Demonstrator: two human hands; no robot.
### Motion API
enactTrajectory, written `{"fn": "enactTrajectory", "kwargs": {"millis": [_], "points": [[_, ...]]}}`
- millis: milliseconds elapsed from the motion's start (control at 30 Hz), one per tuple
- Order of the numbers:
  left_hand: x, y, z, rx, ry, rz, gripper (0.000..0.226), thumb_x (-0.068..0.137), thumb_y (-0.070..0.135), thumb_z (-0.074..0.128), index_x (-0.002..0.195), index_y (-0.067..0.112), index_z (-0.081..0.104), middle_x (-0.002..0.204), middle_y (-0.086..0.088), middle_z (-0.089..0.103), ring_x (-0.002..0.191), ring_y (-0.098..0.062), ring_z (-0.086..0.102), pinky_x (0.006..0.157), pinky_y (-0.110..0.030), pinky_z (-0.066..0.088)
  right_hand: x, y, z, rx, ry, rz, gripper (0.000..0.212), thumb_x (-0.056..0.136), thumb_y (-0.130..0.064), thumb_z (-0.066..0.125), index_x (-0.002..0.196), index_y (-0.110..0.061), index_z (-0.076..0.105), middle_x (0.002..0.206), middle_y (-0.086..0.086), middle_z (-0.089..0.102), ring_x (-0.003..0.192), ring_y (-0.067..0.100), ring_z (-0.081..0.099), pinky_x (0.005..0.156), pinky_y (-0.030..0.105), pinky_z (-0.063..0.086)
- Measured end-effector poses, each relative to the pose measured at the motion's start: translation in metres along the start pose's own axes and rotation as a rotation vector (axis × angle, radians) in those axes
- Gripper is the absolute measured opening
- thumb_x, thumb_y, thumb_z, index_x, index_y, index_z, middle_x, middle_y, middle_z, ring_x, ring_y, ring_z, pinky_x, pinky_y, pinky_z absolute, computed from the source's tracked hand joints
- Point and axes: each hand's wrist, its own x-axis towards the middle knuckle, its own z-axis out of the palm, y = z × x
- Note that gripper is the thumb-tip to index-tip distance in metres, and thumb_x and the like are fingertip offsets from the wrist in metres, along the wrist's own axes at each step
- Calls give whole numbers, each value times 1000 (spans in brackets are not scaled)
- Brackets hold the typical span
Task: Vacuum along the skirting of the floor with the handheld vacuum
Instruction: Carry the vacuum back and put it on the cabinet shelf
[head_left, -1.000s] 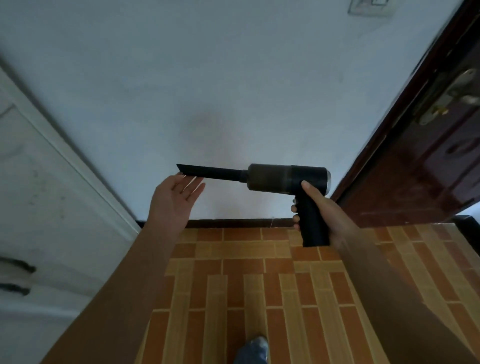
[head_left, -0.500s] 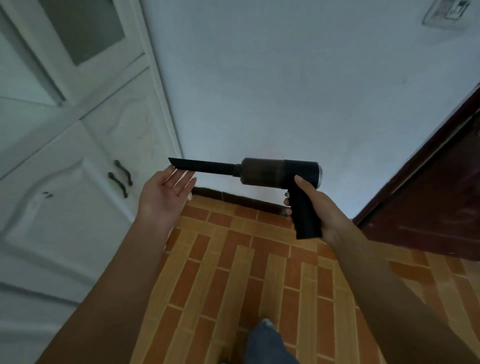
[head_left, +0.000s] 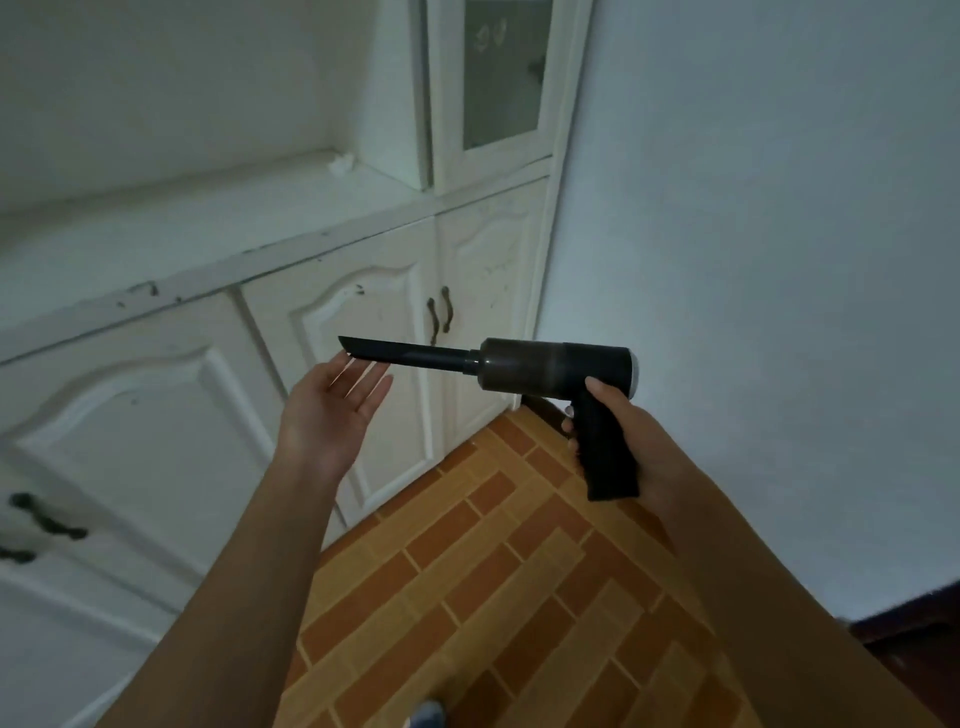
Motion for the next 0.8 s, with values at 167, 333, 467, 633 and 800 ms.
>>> {"fn": "enactTrajectory", "kwargs": {"millis": [167, 333, 467, 633, 800], "points": [[-68, -4, -25, -42, 91, 71, 21, 96, 6, 35, 91, 6, 55, 103, -12, 64, 101, -29, 64, 82, -36, 51, -32, 9, 2, -71, -104, 68, 27, 88, -32, 58, 86, -6, 62, 73, 7, 62, 57, 17, 56, 56, 28, 48], [-113, -1, -40, -66, 162, 145, 21, 97, 6, 35, 90, 6, 55, 108, -14, 61, 105, -31, 62, 84, -38, 50, -51, 18, 9, -141, -163, 103, 25, 88, -31, 58, 85, -7, 63, 71, 7, 63, 56, 18, 57, 53, 28, 49], [-131, 5, -45, -64, 177, 194, 22, 98, 6, 33, 105, 3, 53, 117, -16, 60, 106, -31, 62, 88, -38, 49, -54, 15, 17, -218, -171, 109, 30, 85, -35, 62, 78, -6, 67, 74, 12, 63, 59, 21, 57, 60, 32, 47], [-143, 20, -45, -81, 200, 231, 25, 98, 6, 33, 113, 1, 53, 128, -18, 57, 114, -32, 59, 96, -40, 46, -49, 6, 36, -245, -208, 80, 27, 86, -31, 60, 90, -4, 63, 75, 10, 63, 56, 20, 58, 55, 31, 49], [-154, 43, -41, -89, 237, 293, 38, 99, 5, 31, 134, -2, 44, 129, -18, 57, 113, -31, 60, 94, -39, 47, -50, -9, 64, -275, -211, 53, 26, 86, -28, 62, 95, -4, 62, 79, 11, 63, 58, 21, 58, 52, 30, 49]]}}
